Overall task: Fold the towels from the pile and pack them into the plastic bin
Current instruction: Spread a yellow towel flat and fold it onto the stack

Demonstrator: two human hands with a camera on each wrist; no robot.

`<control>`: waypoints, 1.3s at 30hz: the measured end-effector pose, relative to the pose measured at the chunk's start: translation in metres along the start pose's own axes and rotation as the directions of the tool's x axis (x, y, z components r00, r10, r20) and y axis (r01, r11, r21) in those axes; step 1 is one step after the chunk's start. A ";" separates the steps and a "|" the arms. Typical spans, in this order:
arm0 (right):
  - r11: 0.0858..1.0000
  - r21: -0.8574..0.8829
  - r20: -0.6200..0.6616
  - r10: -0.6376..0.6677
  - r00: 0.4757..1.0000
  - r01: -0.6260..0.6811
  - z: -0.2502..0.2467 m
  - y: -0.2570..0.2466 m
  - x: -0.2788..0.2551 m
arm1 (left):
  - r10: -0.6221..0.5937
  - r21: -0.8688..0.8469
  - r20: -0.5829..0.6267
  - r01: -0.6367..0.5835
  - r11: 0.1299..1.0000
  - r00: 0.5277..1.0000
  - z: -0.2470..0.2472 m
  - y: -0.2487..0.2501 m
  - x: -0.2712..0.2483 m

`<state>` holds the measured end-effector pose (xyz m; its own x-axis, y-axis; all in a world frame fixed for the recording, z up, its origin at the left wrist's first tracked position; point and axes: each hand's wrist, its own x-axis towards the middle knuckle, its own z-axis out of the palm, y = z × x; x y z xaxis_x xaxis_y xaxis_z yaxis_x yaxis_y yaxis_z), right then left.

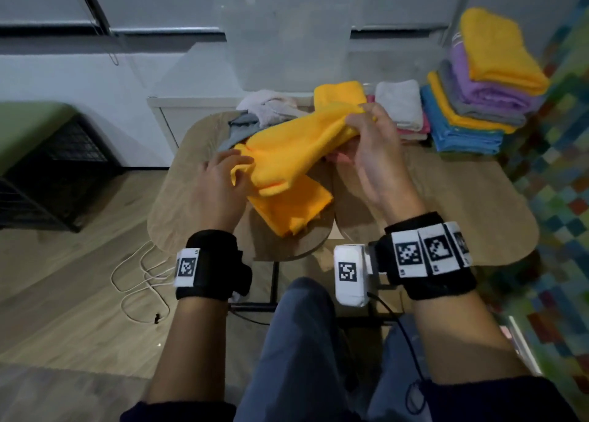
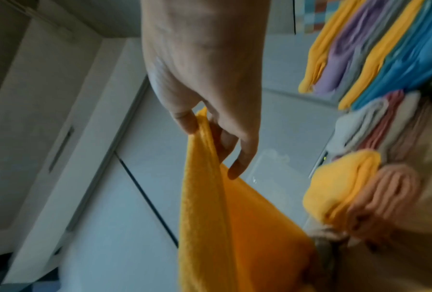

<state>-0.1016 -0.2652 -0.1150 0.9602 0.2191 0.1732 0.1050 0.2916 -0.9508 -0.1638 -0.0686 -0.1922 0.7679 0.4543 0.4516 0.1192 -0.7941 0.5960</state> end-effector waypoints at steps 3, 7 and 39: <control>0.999 -0.008 -0.039 0.047 0.998 -0.047 -0.023 -0.008 0.001 | 0.194 -0.222 0.043 -0.180 0.958 0.980 0.003 0.047 0.004; 0.995 -0.025 0.090 0.103 0.991 -0.101 -0.035 -0.011 -0.009 | 0.466 -0.323 0.271 -0.376 0.869 0.842 0.018 0.101 0.016; 0.586 -0.766 -0.306 0.026 0.952 -0.263 -0.184 0.019 -0.009 | -0.103 0.203 0.692 -0.056 0.978 0.714 0.066 0.089 -0.008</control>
<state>-0.0610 -0.4327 -0.1824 0.9958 -0.0687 0.0613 0.0078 -0.6000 -0.8000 -0.1176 -0.1693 -0.1869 0.9719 0.1269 -0.1985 0.2016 -0.8836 0.4225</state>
